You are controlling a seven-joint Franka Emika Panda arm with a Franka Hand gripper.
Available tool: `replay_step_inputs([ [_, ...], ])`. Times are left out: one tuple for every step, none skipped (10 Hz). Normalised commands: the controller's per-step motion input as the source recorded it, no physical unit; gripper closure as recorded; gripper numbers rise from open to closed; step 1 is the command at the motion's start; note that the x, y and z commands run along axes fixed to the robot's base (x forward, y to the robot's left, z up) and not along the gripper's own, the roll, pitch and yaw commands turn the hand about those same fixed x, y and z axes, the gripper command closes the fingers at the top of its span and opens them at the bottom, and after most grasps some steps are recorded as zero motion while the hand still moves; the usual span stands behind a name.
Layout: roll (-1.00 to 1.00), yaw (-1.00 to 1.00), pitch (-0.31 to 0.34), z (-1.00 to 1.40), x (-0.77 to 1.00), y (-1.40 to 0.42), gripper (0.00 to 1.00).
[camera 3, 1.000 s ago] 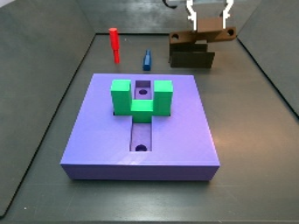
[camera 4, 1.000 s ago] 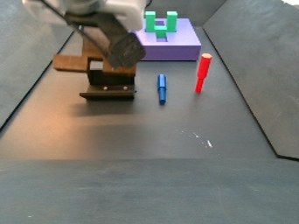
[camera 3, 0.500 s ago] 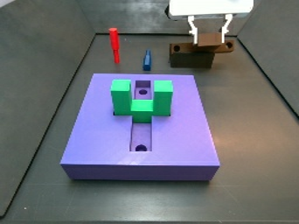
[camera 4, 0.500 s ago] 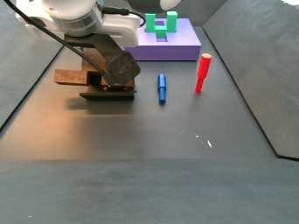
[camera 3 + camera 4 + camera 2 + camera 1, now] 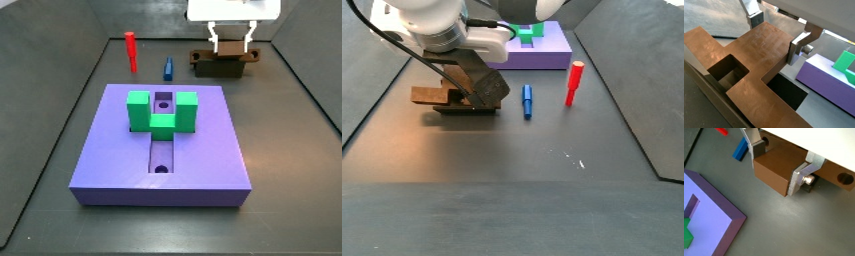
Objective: Pick up the brown object. Move up. Place the brown object on the fixture. Regrasp the brown object. Move to above the board. Insert the brown object.
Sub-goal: Place the brown object on the fixture.
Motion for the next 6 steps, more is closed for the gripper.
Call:
replay_step_inputs([
  [-0.03, 0.0, -0.054, -0.25, 0.0, 0.0, 1.0],
  [0.0, 0.0, -0.023, -0.2, -0.02, 0.0, 1.0],
  [-0.04, 0.0, 0.0, -0.01, 0.0, 0.0, 1.0],
  [-0.05, 0.0, 0.0, 0.0, 0.0, 0.0, 1.0],
  [0.0, 0.0, 0.0, 0.0, 0.0, 0.0, 1.0],
  [0.0, 0.0, 0.0, 0.0, 0.0, 0.0, 0.0],
])
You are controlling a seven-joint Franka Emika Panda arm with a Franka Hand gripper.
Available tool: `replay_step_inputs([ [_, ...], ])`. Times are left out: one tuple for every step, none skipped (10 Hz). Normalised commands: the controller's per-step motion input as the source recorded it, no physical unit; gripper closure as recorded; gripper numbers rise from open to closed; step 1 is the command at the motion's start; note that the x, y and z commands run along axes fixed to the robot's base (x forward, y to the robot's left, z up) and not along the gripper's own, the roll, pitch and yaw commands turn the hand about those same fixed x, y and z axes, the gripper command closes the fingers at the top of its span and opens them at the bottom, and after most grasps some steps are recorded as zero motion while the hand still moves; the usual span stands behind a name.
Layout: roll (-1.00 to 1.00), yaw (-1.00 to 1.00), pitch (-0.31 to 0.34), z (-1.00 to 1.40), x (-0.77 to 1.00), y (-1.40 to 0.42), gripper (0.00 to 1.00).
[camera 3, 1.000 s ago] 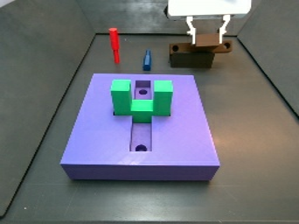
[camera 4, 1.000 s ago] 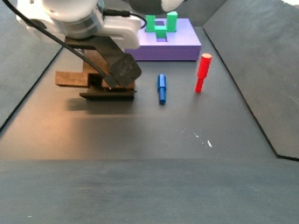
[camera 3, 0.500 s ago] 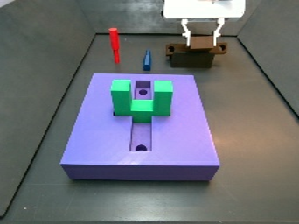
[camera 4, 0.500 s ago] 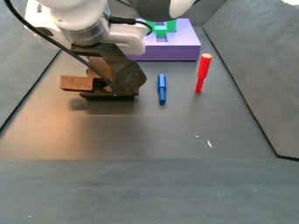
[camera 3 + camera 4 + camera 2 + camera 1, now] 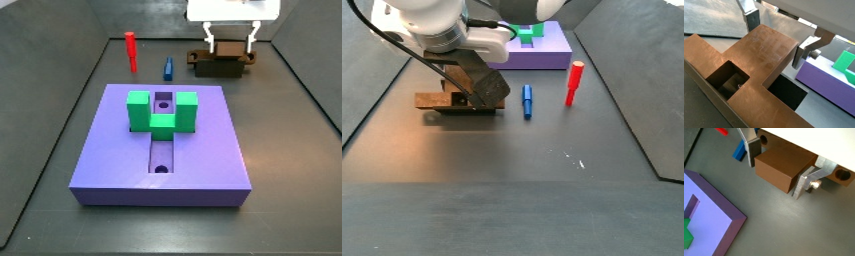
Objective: Pick up the brown object. Move up. Place the brown object on the fixture. Regrasp the brown object. Move to above the board. Insert the brown object.
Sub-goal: Regrasp the brown object.
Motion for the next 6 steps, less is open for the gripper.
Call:
replay_step_inputs([
  [0.22, 0.0, 0.0, 0.23, -0.03, -0.02, 0.0],
  [0.43, -0.02, 0.0, 0.62, 0.03, -0.01, 0.0],
  [0.8, 0.0, 0.0, 0.76, 0.0, -0.05, 0.0],
  [1.0, 0.0, 0.0, 0.64, 0.04, -0.09, 0.0],
  [1.0, 0.06, 0.0, 0.36, 0.16, -0.14, 0.0],
  [1.0, 0.08, 0.046, 0.11, 0.23, -0.15, 0.0],
])
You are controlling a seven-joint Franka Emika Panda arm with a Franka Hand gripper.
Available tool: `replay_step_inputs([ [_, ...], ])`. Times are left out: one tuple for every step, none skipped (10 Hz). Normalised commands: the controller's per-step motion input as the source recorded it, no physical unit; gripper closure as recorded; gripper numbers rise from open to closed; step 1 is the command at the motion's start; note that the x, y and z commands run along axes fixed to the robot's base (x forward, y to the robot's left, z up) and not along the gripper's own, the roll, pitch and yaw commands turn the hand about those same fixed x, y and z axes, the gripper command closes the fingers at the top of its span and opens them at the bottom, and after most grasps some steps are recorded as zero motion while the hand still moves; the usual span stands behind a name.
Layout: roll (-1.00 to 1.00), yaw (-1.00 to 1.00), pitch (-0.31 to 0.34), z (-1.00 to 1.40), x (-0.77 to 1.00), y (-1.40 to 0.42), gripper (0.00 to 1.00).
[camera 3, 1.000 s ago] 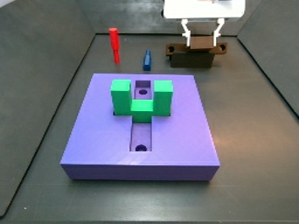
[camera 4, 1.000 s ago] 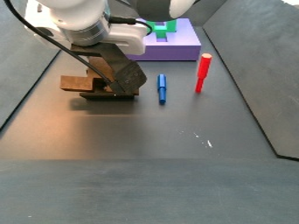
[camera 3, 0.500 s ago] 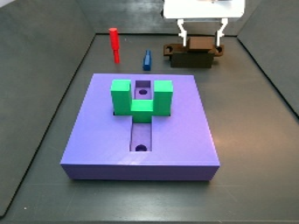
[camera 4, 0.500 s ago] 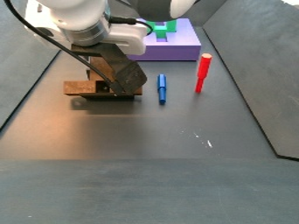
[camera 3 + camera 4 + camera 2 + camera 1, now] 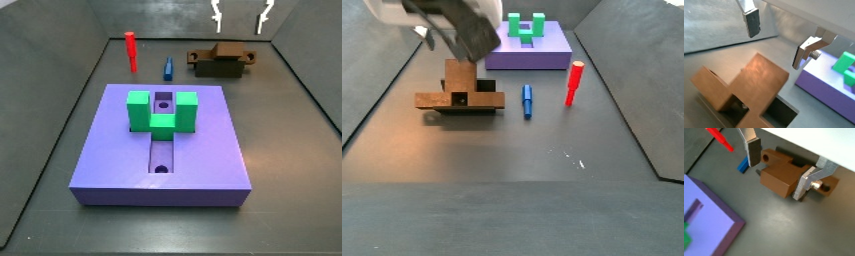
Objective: Pick up the brown object. Move up. Place the brown object on the fixture. Regrasp the brown object. Move to above the board. Insert the brown object.
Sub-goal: Regrasp the brown object.
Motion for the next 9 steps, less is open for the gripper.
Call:
replay_step_inputs([
  [1.0, 0.07, 0.037, 0.05, 0.21, -0.13, 0.0],
  [1.0, 0.07, 0.046, 0.06, 0.21, -0.13, 0.0],
  [1.0, 0.06, 0.049, 0.05, 0.19, -0.14, 0.0],
  [1.0, 0.03, 0.046, 0.04, 0.07, -0.07, 0.0],
  [1.0, 0.03, 0.046, 0.1, 0.03, -0.03, 0.0],
  [1.0, 0.02, 0.046, 0.07, 0.0, -0.03, 0.0],
  [1.0, 0.0, 0.031, 0.2, -0.02, 0.0, 0.0],
  [1.0, 0.03, 0.014, 0.31, -0.12, 0.0, 0.0],
  [1.0, 0.07, 0.0, 0.26, -0.25, 0.0, 0.0],
])
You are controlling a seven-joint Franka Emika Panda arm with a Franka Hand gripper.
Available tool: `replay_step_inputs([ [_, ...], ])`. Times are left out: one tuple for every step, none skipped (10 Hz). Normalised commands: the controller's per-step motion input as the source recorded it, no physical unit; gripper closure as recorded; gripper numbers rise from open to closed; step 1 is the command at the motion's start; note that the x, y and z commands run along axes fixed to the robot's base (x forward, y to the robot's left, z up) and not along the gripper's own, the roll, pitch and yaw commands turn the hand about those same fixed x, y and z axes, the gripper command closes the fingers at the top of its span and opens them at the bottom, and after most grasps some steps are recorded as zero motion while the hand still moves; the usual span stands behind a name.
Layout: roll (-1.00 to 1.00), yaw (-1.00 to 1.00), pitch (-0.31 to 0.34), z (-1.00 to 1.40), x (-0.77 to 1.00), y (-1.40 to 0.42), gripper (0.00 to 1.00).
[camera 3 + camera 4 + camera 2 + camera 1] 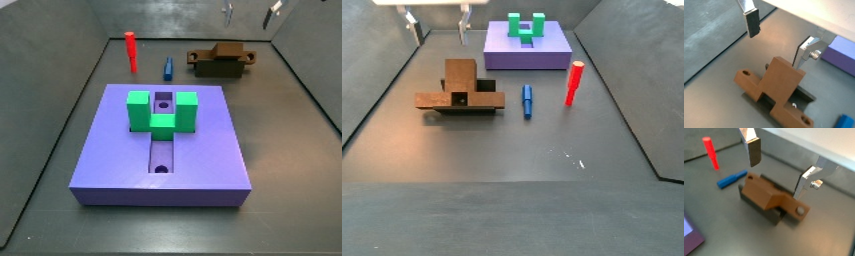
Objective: Pick up the brown object. Move up. Place the brown object on the fixture. Regrasp the brown object. Move to above the board. Insert the brown object.
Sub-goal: Regrasp the brown object.
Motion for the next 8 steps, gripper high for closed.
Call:
replay_step_inputs([
  [1.0, 0.02, -0.097, 0.15, -0.43, 0.0, 0.0],
  [1.0, 0.03, -0.226, 0.02, -0.33, -0.16, 0.0],
  [1.0, 0.03, -0.237, 0.03, -0.21, -0.26, 0.0],
  [1.0, 0.08, -0.243, 0.07, -0.01, -0.26, 0.0],
  [1.0, 0.11, -0.274, 0.1, 0.02, -0.27, 0.0],
  [1.0, 0.05, -0.214, 0.1, 0.05, -0.26, 0.0],
  [1.0, 0.0, -0.054, -0.07, 0.12, -0.18, 0.0],
  [0.81, 0.0, 0.0, -0.29, 0.23, -0.01, 0.0],
])
